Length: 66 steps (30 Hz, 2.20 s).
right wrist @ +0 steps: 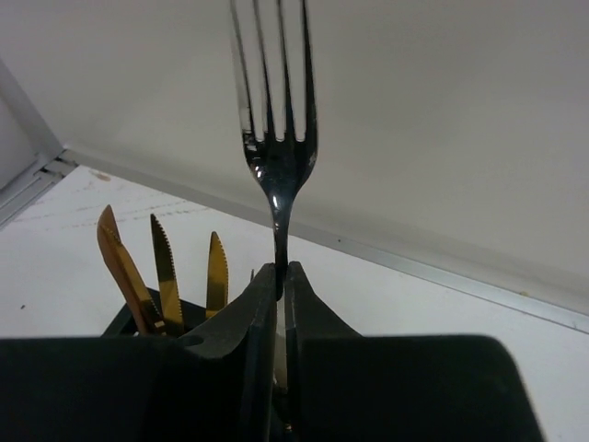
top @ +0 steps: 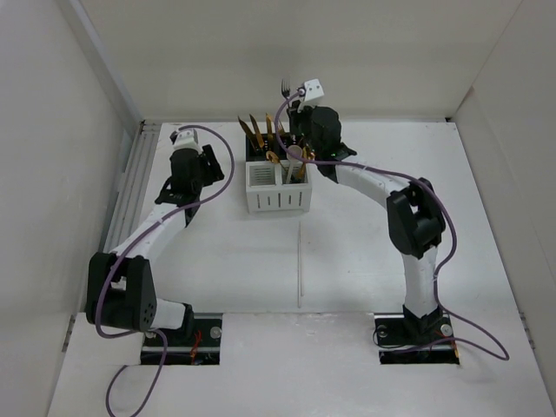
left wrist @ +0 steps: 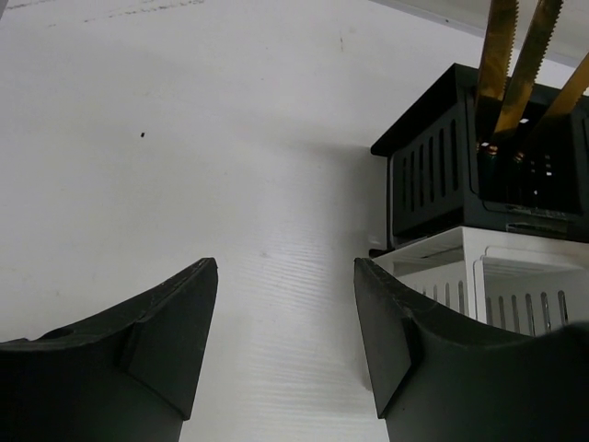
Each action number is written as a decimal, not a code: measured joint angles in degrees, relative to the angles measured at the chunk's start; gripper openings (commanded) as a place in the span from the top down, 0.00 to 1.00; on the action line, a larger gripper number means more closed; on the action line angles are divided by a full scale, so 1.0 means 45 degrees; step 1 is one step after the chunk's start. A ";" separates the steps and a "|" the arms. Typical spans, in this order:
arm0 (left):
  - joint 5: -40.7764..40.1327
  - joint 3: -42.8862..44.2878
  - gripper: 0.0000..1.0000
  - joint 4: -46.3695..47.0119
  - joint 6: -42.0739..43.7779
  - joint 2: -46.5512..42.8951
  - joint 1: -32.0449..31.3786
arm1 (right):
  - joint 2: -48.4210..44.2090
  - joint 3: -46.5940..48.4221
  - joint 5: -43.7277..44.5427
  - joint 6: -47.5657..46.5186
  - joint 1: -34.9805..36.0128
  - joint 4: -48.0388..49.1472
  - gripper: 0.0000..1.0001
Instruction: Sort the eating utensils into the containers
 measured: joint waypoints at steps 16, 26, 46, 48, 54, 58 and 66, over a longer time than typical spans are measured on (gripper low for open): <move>0.0228 0.0029 0.42 0.0282 0.0005 -0.0277 0.0000 | -0.0923 -0.1311 -0.0525 0.0457 -0.0476 0.0165 0.22; 0.0884 -0.1700 0.45 0.0384 -0.0160 -0.2919 0.0000 | -0.7004 -0.2035 0.1928 -0.0573 0.2550 -0.3526 0.46; 0.2050 -0.4741 0.48 -0.0044 -0.1525 -0.7087 0.0000 | -0.6776 -0.8971 0.1379 0.6596 0.5455 -1.1191 0.62; 0.2084 -0.4813 0.48 -0.0223 -0.1579 -0.7261 0.0000 | -0.6431 -0.8976 0.1292 0.6713 0.5484 -1.1152 0.63; 0.2137 -0.4818 0.48 -0.0461 -0.1671 -0.7383 0.0000 | -0.5872 -0.9204 0.1107 0.6844 0.5532 -1.0943 0.64; 0.2142 -0.4823 0.48 -0.0505 -0.1685 -0.7383 0.0000 | -0.5561 -0.9224 0.1010 0.6917 0.5547 -1.0875 0.64; 0.2137 -0.4969 0.48 -0.0563 -0.1719 -0.7407 0.0000 | -0.5207 -0.9117 0.1020 0.7087 0.5809 -1.0754 0.64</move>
